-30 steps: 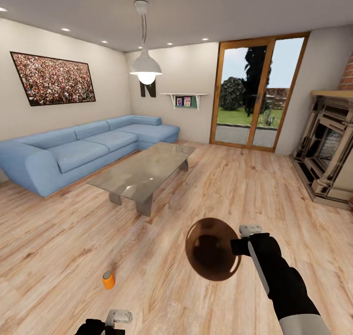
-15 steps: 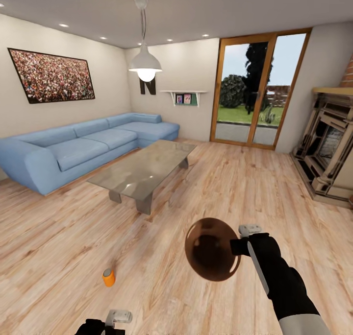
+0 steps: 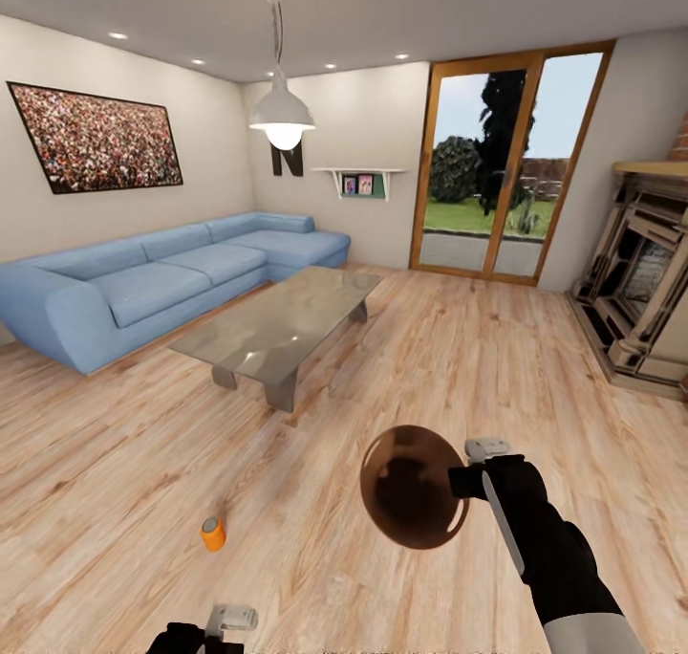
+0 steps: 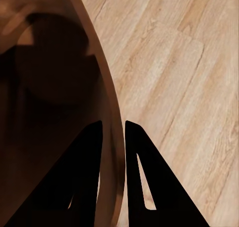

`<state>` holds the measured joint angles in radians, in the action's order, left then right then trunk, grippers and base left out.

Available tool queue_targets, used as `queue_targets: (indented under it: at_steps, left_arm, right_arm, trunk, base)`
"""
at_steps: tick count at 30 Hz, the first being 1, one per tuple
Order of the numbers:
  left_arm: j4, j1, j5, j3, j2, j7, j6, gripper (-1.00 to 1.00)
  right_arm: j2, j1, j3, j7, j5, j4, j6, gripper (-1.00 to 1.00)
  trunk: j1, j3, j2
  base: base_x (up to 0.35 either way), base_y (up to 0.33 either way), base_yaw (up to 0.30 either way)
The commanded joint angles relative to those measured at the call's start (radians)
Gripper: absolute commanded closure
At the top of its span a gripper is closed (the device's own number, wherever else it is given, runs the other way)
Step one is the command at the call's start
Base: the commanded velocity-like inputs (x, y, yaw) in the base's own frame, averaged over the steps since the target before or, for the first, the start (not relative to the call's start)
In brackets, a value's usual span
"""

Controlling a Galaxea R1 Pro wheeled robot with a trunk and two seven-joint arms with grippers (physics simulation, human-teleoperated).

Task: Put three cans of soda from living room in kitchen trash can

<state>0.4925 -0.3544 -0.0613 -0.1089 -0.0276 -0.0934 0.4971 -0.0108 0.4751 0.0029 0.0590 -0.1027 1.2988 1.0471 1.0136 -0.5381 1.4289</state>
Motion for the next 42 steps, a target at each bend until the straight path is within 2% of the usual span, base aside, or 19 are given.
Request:
queue_targets:
  at_steps: [1, 42]
  left_arm:
    - [0.0, 0.0, 0.0, 0.0, 0.0, -0.001, 0.0, -1.0]
    - [0.0, 0.0, 0.0, 0.0, 0.0, -0.004, 0.0, -1.0]
  right_arm:
    - [0.0, 0.0, 0.0, 0.004, 0.012, 0.001, 0.0, 1.0]
    - [0.0, 0.0, 0.001, 0.004, 0.011, -0.001, 0.0, 1.0]
  trunk:
    - [0.0, -0.001, 0.0]
    - [0.0, -0.067, 0.0]
  base:
    - [0.0, 0.0, 0.0]
    - [0.0, 0.0, 0.0]
